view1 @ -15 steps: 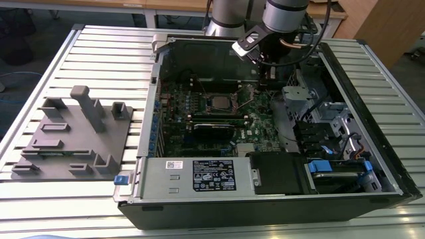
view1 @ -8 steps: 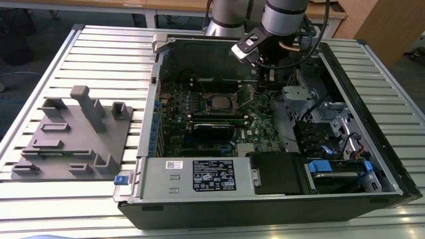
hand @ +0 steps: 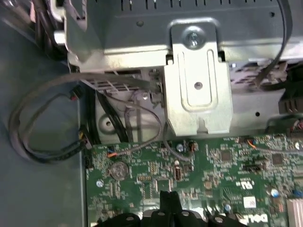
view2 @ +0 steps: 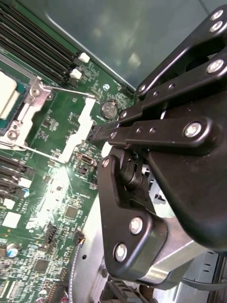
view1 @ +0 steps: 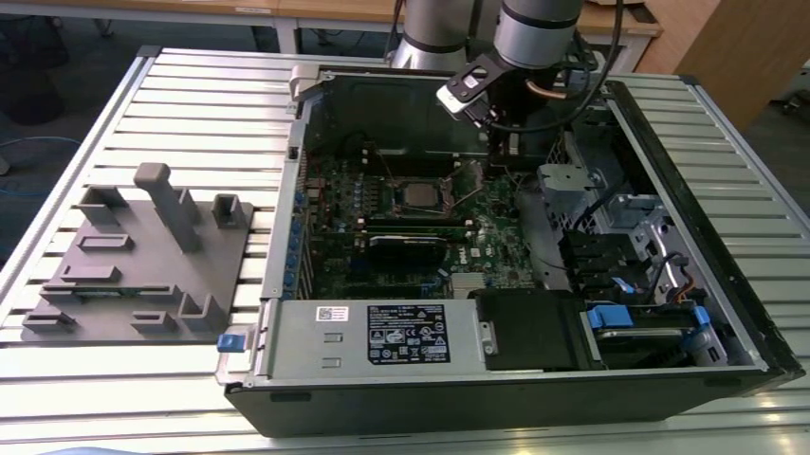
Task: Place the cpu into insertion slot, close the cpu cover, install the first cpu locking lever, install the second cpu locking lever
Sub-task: 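Close the cpu cover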
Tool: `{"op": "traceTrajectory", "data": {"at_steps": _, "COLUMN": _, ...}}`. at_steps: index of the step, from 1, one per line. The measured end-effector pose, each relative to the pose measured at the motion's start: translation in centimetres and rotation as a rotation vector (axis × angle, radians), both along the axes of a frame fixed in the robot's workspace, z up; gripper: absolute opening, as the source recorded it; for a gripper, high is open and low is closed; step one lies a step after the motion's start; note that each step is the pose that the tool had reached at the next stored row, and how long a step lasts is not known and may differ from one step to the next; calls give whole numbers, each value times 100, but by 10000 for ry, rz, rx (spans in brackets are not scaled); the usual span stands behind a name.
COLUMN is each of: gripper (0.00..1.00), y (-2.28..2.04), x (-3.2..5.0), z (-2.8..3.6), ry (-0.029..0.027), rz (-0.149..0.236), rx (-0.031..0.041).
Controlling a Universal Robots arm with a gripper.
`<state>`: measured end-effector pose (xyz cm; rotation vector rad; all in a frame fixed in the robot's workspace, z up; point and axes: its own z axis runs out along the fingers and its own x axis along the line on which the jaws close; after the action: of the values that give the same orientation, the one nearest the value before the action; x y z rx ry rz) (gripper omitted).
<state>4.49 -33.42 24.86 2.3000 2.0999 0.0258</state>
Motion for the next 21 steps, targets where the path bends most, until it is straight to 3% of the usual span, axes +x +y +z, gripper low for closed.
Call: {"op": "traceTrajectory", "data": {"at_steps": 21, "gripper": 10, "y": 0, "x": -263, "z": -4, "ry": -46, "rz": 0, "rx": 0}}
